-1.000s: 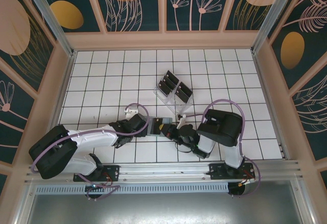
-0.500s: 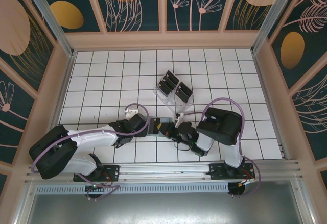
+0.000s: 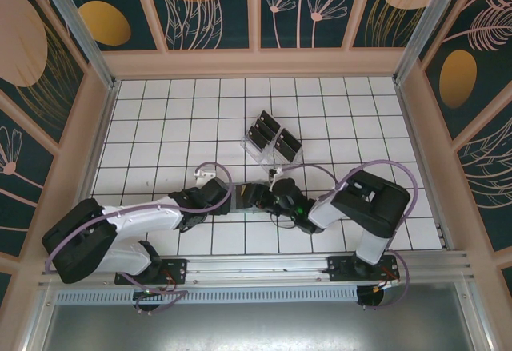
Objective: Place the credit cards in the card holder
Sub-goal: Insert the credit card into the card slot.
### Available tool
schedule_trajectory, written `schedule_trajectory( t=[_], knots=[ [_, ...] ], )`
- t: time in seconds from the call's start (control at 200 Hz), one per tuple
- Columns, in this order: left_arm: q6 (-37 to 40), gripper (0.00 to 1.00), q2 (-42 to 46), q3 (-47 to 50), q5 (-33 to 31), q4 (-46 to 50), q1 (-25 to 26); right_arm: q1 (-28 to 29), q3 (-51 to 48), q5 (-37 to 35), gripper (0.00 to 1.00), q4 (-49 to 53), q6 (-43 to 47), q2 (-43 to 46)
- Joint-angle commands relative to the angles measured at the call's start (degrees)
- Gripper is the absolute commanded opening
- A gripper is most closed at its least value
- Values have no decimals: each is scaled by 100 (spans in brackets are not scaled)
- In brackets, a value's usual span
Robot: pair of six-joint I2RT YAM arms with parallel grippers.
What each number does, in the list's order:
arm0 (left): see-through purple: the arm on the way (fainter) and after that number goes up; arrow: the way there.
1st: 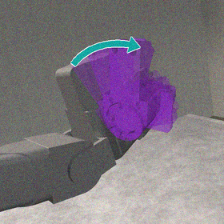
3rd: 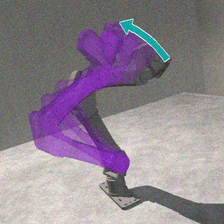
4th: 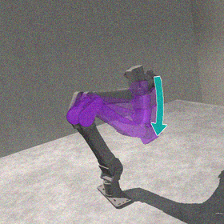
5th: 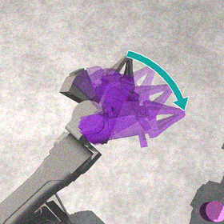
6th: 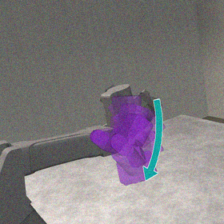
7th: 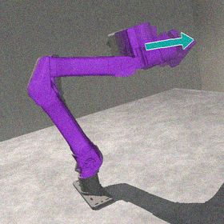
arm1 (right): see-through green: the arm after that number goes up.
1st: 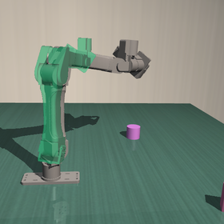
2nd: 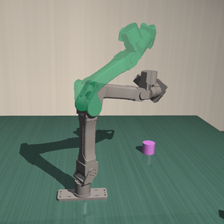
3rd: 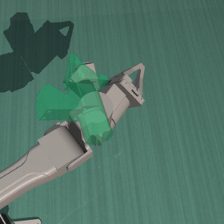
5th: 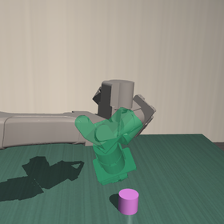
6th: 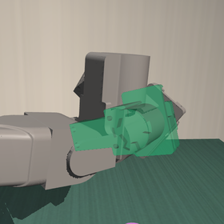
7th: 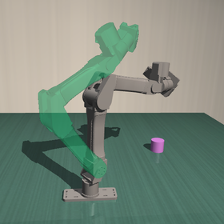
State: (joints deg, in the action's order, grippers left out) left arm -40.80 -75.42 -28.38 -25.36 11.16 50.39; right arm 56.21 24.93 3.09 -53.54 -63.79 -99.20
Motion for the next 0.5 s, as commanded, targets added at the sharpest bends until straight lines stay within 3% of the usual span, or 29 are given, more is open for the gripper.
schedule_trajectory(
  t=[0.0, 0.255, 0.495],
  knots=[
    [-95, 99, 221, -17, -69, 252, 39, -74, 304, -172, 47, 1688, 576, 316],
    [-164, 98, 466, -107, -208, 422, 33, -83, 1238, -371, 48, 3634, 1325, 642],
    [-354, 99, 624, 46, -207, 491, 36, -122, 1631, -521, 44, 4287, 1731, 636]
  ],
)
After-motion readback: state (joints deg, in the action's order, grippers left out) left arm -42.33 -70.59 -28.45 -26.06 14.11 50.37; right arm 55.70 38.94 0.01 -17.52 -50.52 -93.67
